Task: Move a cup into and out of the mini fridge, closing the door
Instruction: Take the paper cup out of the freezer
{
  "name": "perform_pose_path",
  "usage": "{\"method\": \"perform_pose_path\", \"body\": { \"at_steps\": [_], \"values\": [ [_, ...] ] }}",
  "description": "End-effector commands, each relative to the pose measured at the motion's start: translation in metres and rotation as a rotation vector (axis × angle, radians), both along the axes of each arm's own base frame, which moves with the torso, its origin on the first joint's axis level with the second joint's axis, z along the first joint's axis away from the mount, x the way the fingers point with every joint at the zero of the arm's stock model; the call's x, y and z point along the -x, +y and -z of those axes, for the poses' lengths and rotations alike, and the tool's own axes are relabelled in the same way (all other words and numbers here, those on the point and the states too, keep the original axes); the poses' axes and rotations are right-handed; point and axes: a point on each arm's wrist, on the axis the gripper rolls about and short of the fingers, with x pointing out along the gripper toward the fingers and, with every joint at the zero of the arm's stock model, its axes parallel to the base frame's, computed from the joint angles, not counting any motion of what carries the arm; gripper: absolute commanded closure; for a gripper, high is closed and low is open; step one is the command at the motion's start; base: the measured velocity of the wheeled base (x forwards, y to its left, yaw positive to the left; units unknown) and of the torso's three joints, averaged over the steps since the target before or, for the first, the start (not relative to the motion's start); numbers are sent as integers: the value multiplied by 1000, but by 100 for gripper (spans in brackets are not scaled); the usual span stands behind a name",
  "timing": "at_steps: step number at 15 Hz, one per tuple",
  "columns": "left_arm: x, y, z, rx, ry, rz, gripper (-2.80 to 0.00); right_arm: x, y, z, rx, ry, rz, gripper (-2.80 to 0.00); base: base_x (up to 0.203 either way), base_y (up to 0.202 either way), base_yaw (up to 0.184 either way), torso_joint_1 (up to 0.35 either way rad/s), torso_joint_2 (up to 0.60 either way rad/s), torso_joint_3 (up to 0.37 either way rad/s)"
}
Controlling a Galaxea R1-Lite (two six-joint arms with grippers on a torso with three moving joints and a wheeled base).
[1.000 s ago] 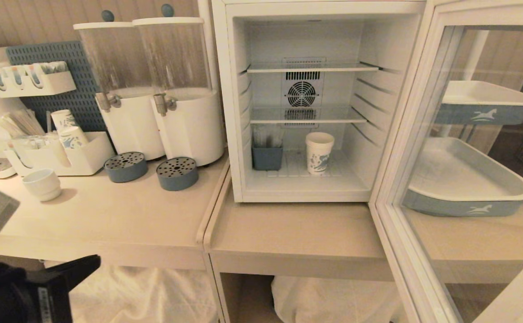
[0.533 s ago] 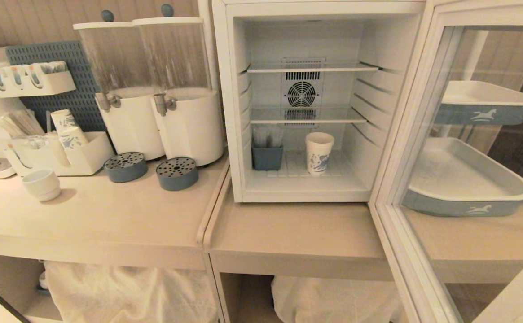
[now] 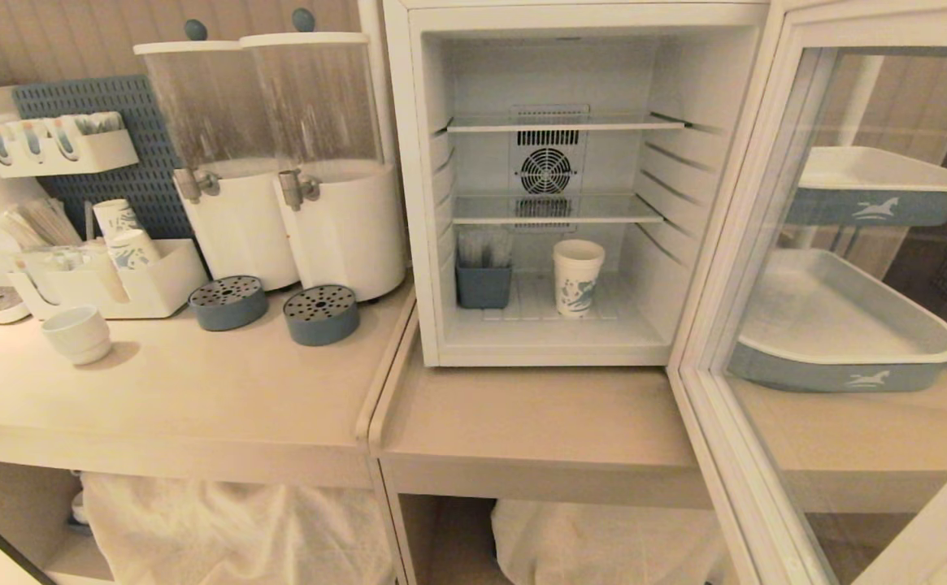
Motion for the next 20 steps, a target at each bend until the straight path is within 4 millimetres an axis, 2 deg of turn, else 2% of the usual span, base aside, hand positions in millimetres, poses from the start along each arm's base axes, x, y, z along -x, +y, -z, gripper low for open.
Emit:
{"method": "perform_pose_path", "body": {
  "at_steps": [1, 3, 5, 8, 15, 20],
  "values": [
    [-21, 1, 20, -11, -143, -10, 0, 0, 0, 0, 0, 0, 1, 0, 0, 0, 0, 0, 0, 0],
    [-46, 1, 35, -65, -374, -19, 0, 0, 0, 0, 0, -1, 0, 0, 0, 0, 0, 0, 0, 0],
    [-49, 1, 36, -85, -501, -18, 0, 0, 0, 0, 0, 0, 0, 0, 0, 0, 0, 0, 0, 0],
    [-52, 1, 51, -104, -372, 5, 0, 0, 0, 0, 0, -1, 0, 0, 0, 0, 0, 0, 0, 0],
    [-52, 1, 51, -86, -373, 7, 0, 0, 0, 0, 0, 1, 0, 0, 0, 0, 0, 0, 0, 0],
    [-53, 1, 51, -86, -371, 7, 0, 0, 0, 0, 0, 1, 0, 0, -160, 0, 1, 3, 2, 1]
  ]
}}
